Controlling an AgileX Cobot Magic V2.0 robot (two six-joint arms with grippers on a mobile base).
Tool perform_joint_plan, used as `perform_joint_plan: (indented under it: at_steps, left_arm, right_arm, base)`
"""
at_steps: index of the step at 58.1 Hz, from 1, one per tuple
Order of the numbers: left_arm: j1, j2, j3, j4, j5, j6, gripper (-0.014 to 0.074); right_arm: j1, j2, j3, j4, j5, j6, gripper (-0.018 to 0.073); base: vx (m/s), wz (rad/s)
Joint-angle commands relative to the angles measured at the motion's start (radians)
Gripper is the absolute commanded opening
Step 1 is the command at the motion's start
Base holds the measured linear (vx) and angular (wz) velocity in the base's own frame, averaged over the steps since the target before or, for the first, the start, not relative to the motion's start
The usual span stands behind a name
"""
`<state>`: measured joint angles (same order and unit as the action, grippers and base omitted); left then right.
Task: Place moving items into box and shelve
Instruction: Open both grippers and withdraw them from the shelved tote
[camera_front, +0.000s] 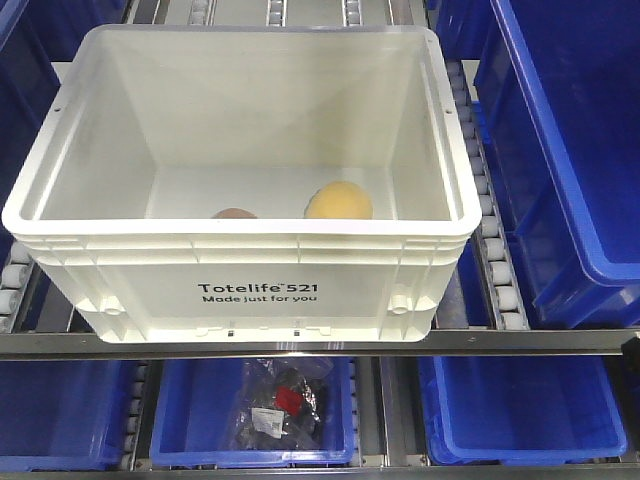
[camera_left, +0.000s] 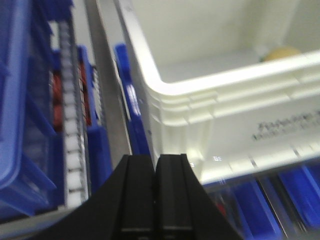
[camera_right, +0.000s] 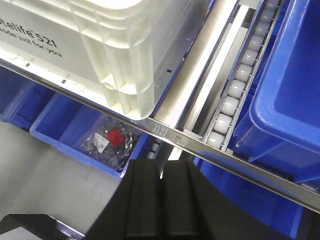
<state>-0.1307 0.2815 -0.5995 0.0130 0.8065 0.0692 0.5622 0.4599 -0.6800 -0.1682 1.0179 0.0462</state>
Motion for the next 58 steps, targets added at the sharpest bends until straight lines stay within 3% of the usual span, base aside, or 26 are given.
perform_joint_plan:
  at_steps: [1, 11, 31, 58]
  left_arm:
    - [0.049, -0.053, 0.087, 0.0, -0.231, -0.002, -0.0022]
    - [0.094, -0.19, 0.344, -0.001, -0.483, -0.003, -0.0022]
    - [0.1, -0.311, 0.654, -0.018, -0.806, -0.005, -0.002]
    - [0.122, -0.309, 0.656, -0.013, -0.806, -0.034, -0.0017]
  right_arm:
    - [-0.002, 0.008, -0.026, -0.011, -0.063, -0.01, -0.0015]
    - [-0.002, 0.008, -0.026, -0.011, -0.061, -0.01, -0.0015]
    - [-0.002, 0.008, -0.026, -0.011, -0.061, -0.01, -0.0015]
    - [-0.002, 0.008, -0.026, -0.012, -0.06, -0.01, -0.0015]
  base:
    - [0.0, 0.0]
    - [0.0, 0.0]
    - [0.0, 0.0]
    - [0.0, 0.0]
